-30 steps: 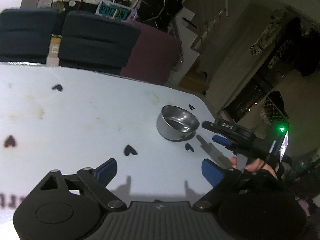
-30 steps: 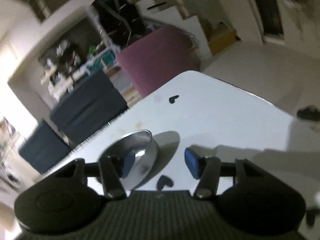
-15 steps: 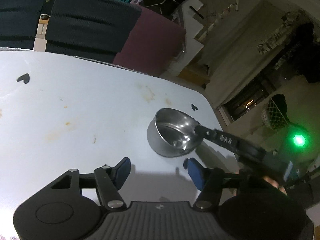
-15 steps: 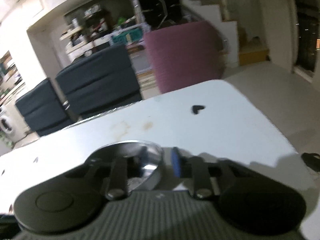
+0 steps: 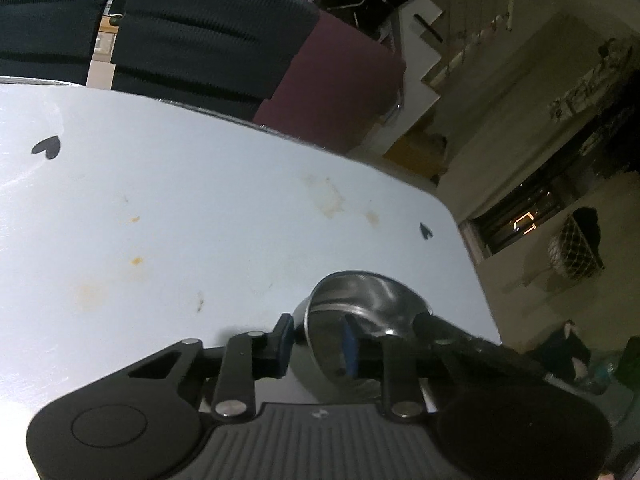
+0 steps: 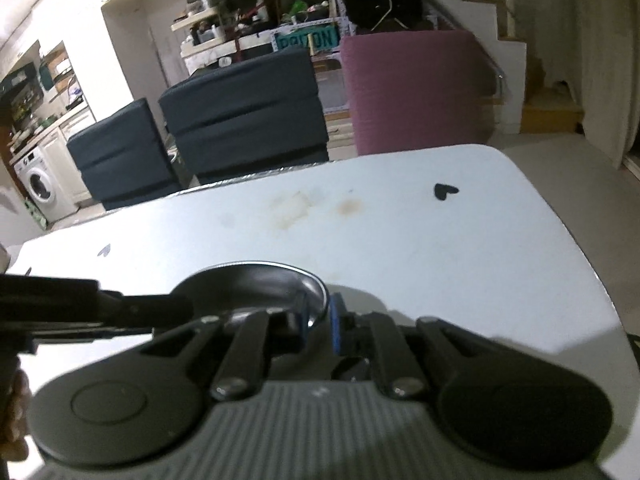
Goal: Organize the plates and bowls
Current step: 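Lift the round steel bowl with both grippers and lower it into the square tray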
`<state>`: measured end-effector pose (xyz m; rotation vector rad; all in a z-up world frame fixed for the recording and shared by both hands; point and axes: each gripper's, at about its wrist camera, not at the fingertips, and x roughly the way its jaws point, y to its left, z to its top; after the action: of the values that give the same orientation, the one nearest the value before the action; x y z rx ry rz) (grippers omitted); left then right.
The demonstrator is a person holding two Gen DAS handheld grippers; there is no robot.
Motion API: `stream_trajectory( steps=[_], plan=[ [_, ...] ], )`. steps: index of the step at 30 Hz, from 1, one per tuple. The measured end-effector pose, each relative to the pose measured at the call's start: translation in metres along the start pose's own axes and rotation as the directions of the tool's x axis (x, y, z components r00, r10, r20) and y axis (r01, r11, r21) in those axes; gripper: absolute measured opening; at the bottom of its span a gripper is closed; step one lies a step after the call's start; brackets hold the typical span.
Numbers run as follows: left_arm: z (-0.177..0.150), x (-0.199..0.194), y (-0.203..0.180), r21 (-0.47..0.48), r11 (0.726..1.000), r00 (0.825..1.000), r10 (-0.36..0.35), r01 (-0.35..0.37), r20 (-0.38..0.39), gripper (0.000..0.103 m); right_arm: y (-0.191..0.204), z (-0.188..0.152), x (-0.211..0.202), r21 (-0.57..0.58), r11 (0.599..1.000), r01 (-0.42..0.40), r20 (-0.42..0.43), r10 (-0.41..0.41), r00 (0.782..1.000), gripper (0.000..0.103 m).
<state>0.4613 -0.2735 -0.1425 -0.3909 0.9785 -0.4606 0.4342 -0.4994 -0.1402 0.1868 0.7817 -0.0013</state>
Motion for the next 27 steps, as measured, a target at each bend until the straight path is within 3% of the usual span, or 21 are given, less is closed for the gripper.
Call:
stream_trajectory(
  steps=[4, 10, 27],
  plan=[
    [-0.004, 0.001, 0.003, 0.028, 0.998, 0.997, 0.053, -0.052, -0.051, 0.020, 0.006, 0.002, 0.003, 0.024, 1.000, 0.007, -0.004, -0.007, 1.000, 0.010],
    [-0.008, -0.014, 0.010, 0.031, 0.996, 0.996, 0.086, -0.085, -0.039, 0.010, 0.023, 0.000, -0.003, 0.002, 1.000, 0.010, -0.013, -0.010, 1.000, 0.009],
    [-0.028, -0.152, 0.005, 0.066, 0.998, 0.994, -0.016, 0.009, 0.104, 0.006, 0.088, -0.001, -0.112, -0.049, 0.999, 0.018, 0.086, -0.013, 0.996, 0.006]
  ],
)
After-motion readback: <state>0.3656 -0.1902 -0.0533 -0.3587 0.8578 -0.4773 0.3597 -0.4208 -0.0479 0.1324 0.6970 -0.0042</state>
